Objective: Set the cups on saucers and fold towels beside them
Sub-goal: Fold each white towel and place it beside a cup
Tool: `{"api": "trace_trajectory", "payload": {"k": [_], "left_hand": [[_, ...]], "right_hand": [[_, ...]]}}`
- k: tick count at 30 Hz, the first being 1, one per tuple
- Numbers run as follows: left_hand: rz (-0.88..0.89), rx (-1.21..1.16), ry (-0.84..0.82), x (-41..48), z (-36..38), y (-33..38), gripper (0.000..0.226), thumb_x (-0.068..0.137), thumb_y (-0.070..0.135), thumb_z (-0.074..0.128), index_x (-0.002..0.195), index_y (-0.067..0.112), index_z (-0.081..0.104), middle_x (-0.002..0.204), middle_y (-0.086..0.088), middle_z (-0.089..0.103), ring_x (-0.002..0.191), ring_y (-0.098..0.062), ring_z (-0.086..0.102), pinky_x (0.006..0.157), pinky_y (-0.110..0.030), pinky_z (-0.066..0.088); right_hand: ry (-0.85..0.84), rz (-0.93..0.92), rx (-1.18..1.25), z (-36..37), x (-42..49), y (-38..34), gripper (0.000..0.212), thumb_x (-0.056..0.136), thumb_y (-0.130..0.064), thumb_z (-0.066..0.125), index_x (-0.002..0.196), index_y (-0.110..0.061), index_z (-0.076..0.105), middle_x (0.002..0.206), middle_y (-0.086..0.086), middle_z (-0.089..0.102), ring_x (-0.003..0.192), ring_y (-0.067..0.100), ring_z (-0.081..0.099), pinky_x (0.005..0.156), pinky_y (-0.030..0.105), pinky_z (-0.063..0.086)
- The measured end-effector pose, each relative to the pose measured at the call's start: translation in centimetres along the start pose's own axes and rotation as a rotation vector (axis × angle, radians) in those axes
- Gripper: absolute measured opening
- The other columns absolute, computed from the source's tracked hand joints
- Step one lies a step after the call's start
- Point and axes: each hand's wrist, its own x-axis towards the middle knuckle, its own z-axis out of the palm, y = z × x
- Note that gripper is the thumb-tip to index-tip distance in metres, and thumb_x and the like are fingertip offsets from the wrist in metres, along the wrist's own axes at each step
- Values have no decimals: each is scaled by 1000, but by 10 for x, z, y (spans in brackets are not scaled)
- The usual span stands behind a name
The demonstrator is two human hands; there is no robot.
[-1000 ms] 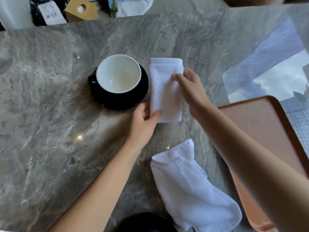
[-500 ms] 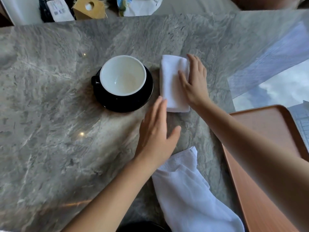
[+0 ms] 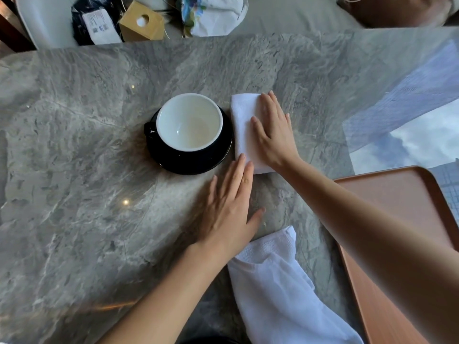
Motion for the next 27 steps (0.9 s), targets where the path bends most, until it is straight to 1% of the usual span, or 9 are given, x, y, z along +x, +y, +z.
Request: {"api": "trace_trajectory", "payload": {"k": [11,14,16,19,21,22,23,25,27], "left_hand": [[-17,-31,-23,-1,-3,-2,82,90,44,44,148,20,-8,157,8,-19,144,-7,-13,118,-42,-2],[-51,-115,31,-5,-5,3,83,89,42,48,149,18,-6,158,6,-14,146,-9,-4,119,-44,5],[-89,-235,75,-12,-6,6,83,88,39,51,149,16,0,159,3,-4,146,-13,6,118,-44,14],[-135,-350,57,-28,-6,5,75,88,33,55,147,11,14,157,-1,6,143,-17,16,116,-39,21],[-147,-315,16,-37,-6,1,62,87,32,56,140,10,30,153,-2,14,138,-20,23,113,-36,24],[-146,-277,5,-41,-7,-1,54,87,33,56,133,11,39,148,-1,23,134,-21,28,110,-34,26],[-142,-235,-4,-45,-8,-2,45,86,36,56,124,13,47,139,1,32,127,-19,33,105,-31,29],[-129,-190,-35,-53,-12,-3,32,84,43,53,106,20,55,117,8,42,111,-13,40,93,-25,34],[-136,-231,-76,-60,-16,-1,30,82,51,50,93,24,58,103,12,44,100,-8,43,78,-15,33]], "right_hand": [[-29,1,-9,2,1,-4,57,99,-33,38,149,-14,20,160,6,11,148,17,8,119,46,5],[26,-23,41,-1,-8,-6,59,97,-38,41,148,-14,25,160,10,8,148,23,9,119,47,10],[87,-54,87,-4,-21,-4,58,95,-38,42,146,-12,30,159,13,11,147,24,13,119,44,15],[180,-28,175,-7,-46,-1,53,95,-34,44,142,-10,34,156,12,18,144,19,15,118,32,14],[219,45,259,-6,-63,-1,52,95,-28,45,140,-6,35,153,14,23,143,19,18,116,23,12],[238,68,287,-5,-71,-2,50,94,-25,45,138,-3,36,150,15,26,142,21,21,116,23,13],[260,75,297,-5,-80,-3,48,93,-22,45,136,-2,38,146,15,31,139,23,26,116,25,16],[304,62,285,-4,-98,-4,42,91,-17,48,130,-2,43,136,13,41,130,24,37,113,37,27],[319,68,295,-4,-116,-5,36,88,-10,51,124,-7,48,125,7,49,116,21,46,102,41,38]]}}
